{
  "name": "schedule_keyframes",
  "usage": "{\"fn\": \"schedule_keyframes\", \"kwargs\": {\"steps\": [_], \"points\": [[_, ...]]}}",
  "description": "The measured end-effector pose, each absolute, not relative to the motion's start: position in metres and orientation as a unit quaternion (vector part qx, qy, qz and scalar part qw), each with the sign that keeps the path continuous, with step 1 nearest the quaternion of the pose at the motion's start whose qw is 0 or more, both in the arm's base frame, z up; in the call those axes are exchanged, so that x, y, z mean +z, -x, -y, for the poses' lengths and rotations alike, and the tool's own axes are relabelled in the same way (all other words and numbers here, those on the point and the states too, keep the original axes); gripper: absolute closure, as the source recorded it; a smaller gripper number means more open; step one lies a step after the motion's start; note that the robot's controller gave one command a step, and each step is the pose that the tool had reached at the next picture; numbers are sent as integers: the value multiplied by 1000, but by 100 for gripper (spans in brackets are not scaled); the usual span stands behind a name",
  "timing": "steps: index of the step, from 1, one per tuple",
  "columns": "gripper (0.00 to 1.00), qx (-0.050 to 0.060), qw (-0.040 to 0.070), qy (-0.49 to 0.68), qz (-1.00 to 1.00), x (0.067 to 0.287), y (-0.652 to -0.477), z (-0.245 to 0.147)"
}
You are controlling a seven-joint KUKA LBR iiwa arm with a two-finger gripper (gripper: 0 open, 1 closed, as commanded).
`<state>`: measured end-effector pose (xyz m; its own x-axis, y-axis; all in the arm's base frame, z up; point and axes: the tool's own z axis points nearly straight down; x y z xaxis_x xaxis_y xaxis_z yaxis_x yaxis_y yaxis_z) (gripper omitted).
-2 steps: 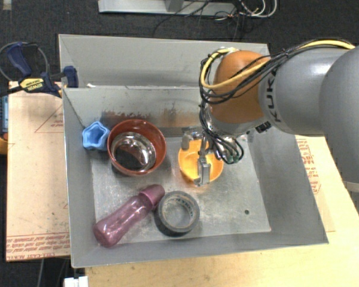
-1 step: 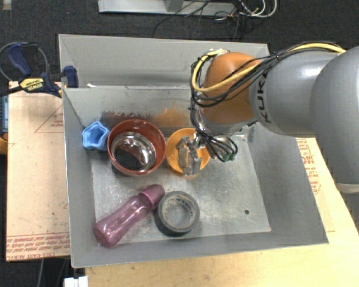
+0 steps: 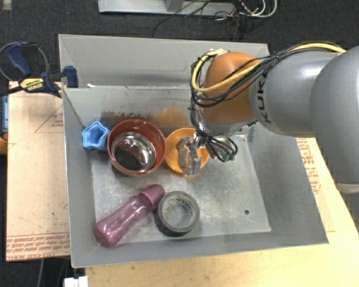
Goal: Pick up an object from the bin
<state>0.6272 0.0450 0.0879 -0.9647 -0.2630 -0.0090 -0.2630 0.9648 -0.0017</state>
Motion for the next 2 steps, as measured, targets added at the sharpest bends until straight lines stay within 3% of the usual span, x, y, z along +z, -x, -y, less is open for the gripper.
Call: {"fn": "schedule_keyframes", "kwargs": {"steps": [2], "points": [[100,1,7,120,-993,78,-636,-35]]}}
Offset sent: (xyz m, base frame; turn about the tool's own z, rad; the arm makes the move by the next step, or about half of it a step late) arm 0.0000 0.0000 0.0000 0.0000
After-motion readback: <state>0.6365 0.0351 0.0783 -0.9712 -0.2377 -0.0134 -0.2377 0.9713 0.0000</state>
